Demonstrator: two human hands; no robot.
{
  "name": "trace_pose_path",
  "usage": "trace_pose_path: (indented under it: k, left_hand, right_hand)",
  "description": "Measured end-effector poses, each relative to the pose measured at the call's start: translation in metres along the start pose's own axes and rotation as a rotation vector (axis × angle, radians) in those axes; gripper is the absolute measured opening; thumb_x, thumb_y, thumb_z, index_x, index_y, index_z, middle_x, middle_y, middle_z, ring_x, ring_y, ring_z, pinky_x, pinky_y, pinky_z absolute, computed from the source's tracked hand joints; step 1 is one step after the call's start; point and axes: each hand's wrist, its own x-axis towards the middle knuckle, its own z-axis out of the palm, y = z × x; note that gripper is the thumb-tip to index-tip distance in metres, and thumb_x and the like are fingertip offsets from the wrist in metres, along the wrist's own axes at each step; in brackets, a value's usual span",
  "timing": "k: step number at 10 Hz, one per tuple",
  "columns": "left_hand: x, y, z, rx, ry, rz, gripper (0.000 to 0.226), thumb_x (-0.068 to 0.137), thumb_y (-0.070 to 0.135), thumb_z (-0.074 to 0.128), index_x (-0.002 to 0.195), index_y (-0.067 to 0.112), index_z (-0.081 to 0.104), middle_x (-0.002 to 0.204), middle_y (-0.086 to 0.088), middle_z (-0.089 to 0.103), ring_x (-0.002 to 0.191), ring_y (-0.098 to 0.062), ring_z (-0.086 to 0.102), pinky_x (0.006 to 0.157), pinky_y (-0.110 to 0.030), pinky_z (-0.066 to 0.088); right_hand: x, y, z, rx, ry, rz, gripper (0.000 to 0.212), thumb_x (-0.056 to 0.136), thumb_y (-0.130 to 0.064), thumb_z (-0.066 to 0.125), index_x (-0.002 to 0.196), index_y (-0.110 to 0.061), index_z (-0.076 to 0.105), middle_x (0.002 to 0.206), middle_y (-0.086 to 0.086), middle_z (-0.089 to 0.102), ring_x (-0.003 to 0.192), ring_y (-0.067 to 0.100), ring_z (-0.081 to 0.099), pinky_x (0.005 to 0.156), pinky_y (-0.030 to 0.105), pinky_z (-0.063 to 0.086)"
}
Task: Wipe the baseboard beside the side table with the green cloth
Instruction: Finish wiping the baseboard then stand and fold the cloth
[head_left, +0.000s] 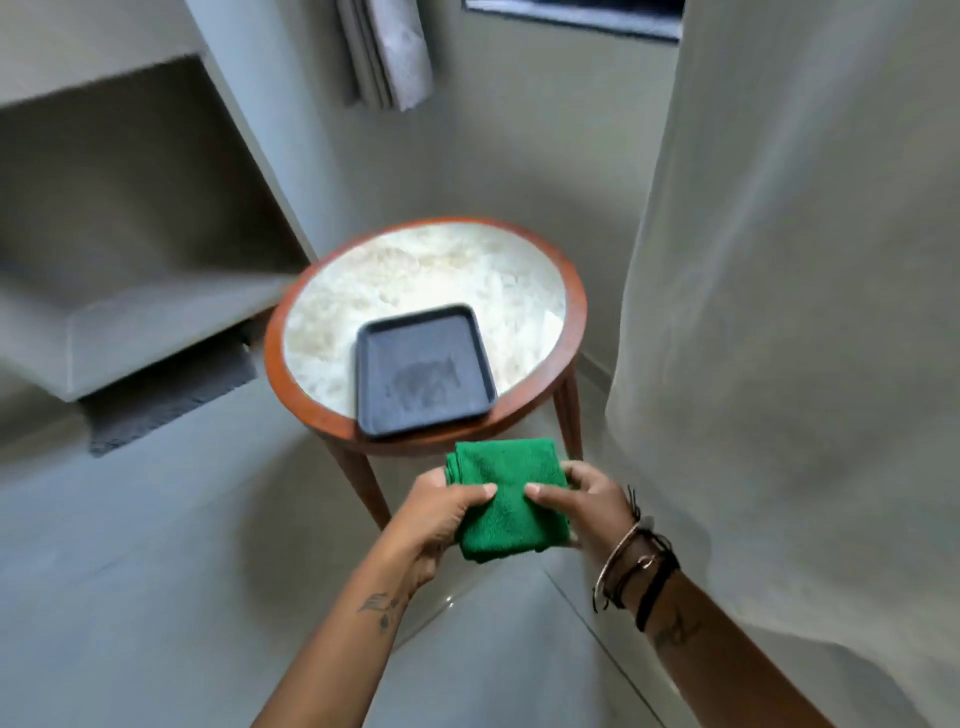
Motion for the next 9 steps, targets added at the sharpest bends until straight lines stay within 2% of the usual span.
trace_pose_path:
  k: [1, 2, 3, 4, 5, 6, 7, 8, 9]
  left_hand:
    - [-0.036, 0.072, -0.025, 0.001, 0.180, 0.002, 0.021, 0.079, 0.003, 0.074, 0.099, 0.005, 0.069, 0.095, -0.014, 0.077, 0.082, -0.025, 0.074, 0.060, -0.030, 0.057]
    - [-0.056, 0.117, -0.037, 0.016, 0.250, 0.009, 0.019, 0.079, 0.003, 0.074, 0.096, 0.004, 0.066, 0.091, -0.015, 0.076, 0.075, -0.023, 0.073, 0.056, -0.029, 0.057]
    - [-0.059, 0.162, -0.053, 0.089, 0.344, 0.021, 0.020, 0.080, 0.004, 0.073, 0.098, -0.001, 0.065, 0.095, -0.023, 0.074, 0.075, -0.028, 0.071, 0.069, -0.042, 0.061]
    - [-0.038, 0.173, -0.061, 0.174, 0.378, 0.015, 0.024, 0.079, 0.010, 0.074, 0.097, -0.002, 0.065, 0.098, -0.025, 0.074, 0.084, -0.036, 0.073, 0.080, -0.051, 0.059]
    - [-0.001, 0.171, -0.066, 0.262, 0.414, 0.010, 0.029, 0.079, 0.015, 0.074, 0.101, 0.000, 0.064, 0.098, -0.019, 0.074, 0.092, -0.037, 0.071, 0.083, -0.048, 0.058]
    - [0.065, 0.156, -0.071, 0.328, 0.453, 0.012, 0.024, 0.079, 0.017, 0.076, 0.097, 0.012, 0.062, 0.089, 0.000, 0.062, 0.085, -0.024, 0.058, 0.079, -0.034, 0.049]
    - [0.112, 0.141, -0.072, 0.437, 0.479, -0.017, 0.022, 0.079, 0.019, 0.076, 0.080, 0.019, 0.054, 0.077, 0.003, 0.057, 0.082, -0.024, 0.054, 0.073, -0.033, 0.045]
    - [0.152, 0.126, -0.070, 0.671, 0.489, -0.068, 0.025, 0.080, 0.018, 0.072, 0.100, 0.009, 0.060, 0.104, -0.010, 0.065, 0.098, -0.033, 0.063, 0.078, -0.036, 0.049]
    - [0.161, 0.114, -0.061, 0.969, 0.517, -0.070, 0.051, 0.080, 0.022, 0.073, 0.125, 0.012, 0.051, 0.129, -0.010, 0.053, 0.114, -0.031, 0.059, 0.090, -0.040, 0.050]
  right_hand:
    - [-0.027, -0.068, 0.055, -0.016, 0.078, 0.053, 0.021, 0.077, 0.007, 0.070, 0.086, -0.011, 0.063, 0.083, 0.006, 0.070, 0.071, 0.019, 0.068, 0.061, 0.043, 0.061]
    - [-0.038, -0.109, 0.091, -0.064, 0.141, 0.072, 0.022, 0.076, 0.007, 0.072, 0.081, -0.013, 0.064, 0.084, 0.009, 0.071, 0.074, 0.024, 0.068, 0.071, 0.050, 0.061]
    - [-0.026, -0.143, 0.131, -0.242, 0.218, 0.076, 0.018, 0.073, -0.003, 0.076, 0.087, -0.012, 0.071, 0.089, 0.009, 0.074, 0.082, 0.024, 0.070, 0.080, 0.043, 0.060]
    - [0.000, -0.147, 0.148, -0.370, 0.221, 0.095, 0.023, 0.073, -0.013, 0.076, 0.095, -0.011, 0.073, 0.088, 0.005, 0.074, 0.084, 0.023, 0.071, 0.079, 0.036, 0.060]
    - [0.041, -0.137, 0.154, -0.489, 0.236, 0.106, 0.023, 0.072, -0.022, 0.076, 0.093, -0.015, 0.072, 0.080, 0.000, 0.072, 0.080, 0.021, 0.072, 0.070, 0.028, 0.057]
    - [0.109, -0.113, 0.153, -0.659, 0.223, 0.095, 0.023, 0.073, -0.029, 0.073, 0.091, -0.015, 0.070, 0.081, 0.002, 0.071, 0.076, 0.021, 0.067, 0.071, 0.028, 0.054]
    - [0.157, -0.098, 0.151, -0.819, 0.195, 0.109, 0.025, 0.077, -0.032, 0.070, 0.096, -0.016, 0.069, 0.092, 0.005, 0.072, 0.083, 0.024, 0.066, 0.078, 0.031, 0.053]
    - [0.198, -0.082, 0.153, -1.265, 0.112, 0.158, 0.030, 0.083, -0.040, 0.061, 0.105, -0.020, 0.064, 0.112, 0.005, 0.067, 0.108, 0.028, 0.060, 0.090, 0.039, 0.047]
    - [0.206, -0.071, 0.153, -1.487, 0.141, 0.129, 0.034, 0.085, -0.040, 0.058, 0.112, -0.020, 0.059, 0.120, 0.005, 0.058, 0.116, 0.028, 0.051, 0.091, 0.042, 0.040]
